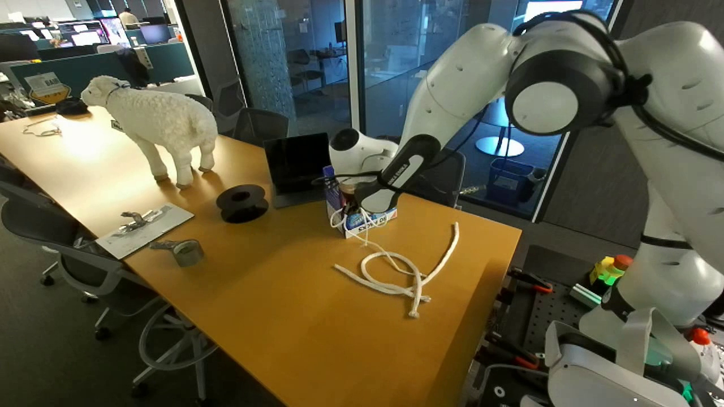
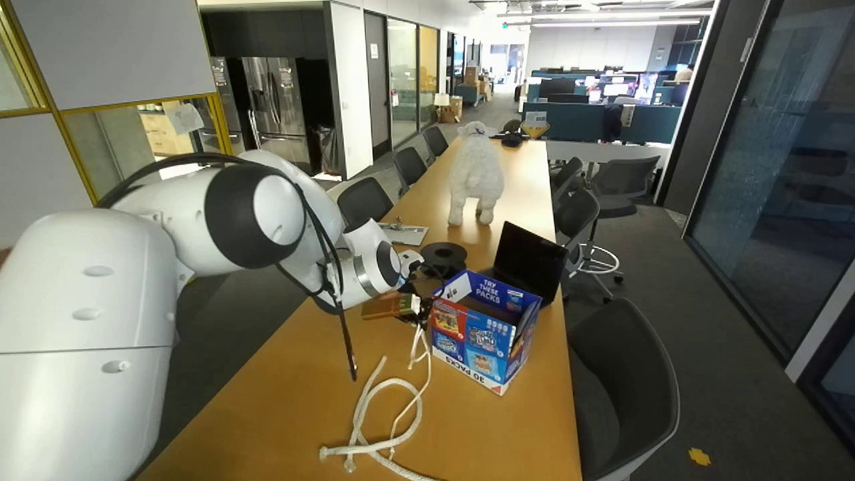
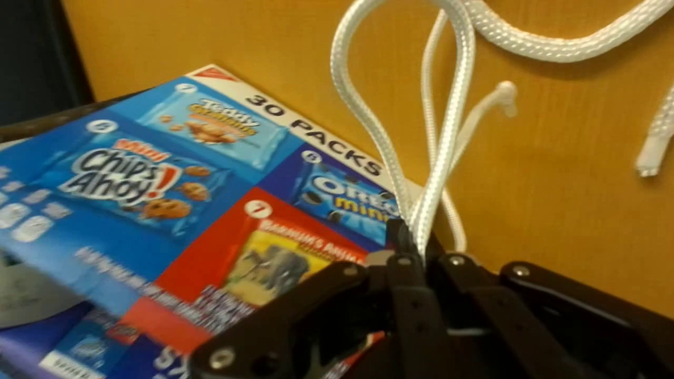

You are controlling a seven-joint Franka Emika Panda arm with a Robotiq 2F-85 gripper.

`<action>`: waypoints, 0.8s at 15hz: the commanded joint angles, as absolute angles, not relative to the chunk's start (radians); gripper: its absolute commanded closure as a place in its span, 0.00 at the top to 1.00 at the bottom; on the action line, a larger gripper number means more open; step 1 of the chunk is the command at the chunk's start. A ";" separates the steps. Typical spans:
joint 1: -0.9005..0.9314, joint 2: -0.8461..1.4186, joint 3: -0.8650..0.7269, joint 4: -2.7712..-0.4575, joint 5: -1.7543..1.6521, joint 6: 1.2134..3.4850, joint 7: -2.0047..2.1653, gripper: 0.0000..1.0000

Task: Put the ropes in the box one at a time

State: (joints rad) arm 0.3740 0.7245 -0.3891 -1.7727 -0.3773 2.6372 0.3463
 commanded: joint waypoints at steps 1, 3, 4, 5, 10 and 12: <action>0.500 0.519 -0.524 -1.946 -0.571 2.647 0.536 0.02; 0.560 0.430 -0.594 -1.978 -0.723 2.614 0.686 0.02; 0.633 0.399 -0.676 -1.990 -0.760 2.598 0.749 0.02; 0.662 0.354 -0.708 -1.996 -0.816 2.561 0.812 0.02; 0.481 0.059 -0.464 -1.982 -1.124 2.189 1.091 0.01; 0.364 -0.035 -0.320 -1.968 -1.138 2.040 1.126 0.01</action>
State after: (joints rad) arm 0.5047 0.1239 -0.5017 -1.9492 -1.0812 2.2062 1.0500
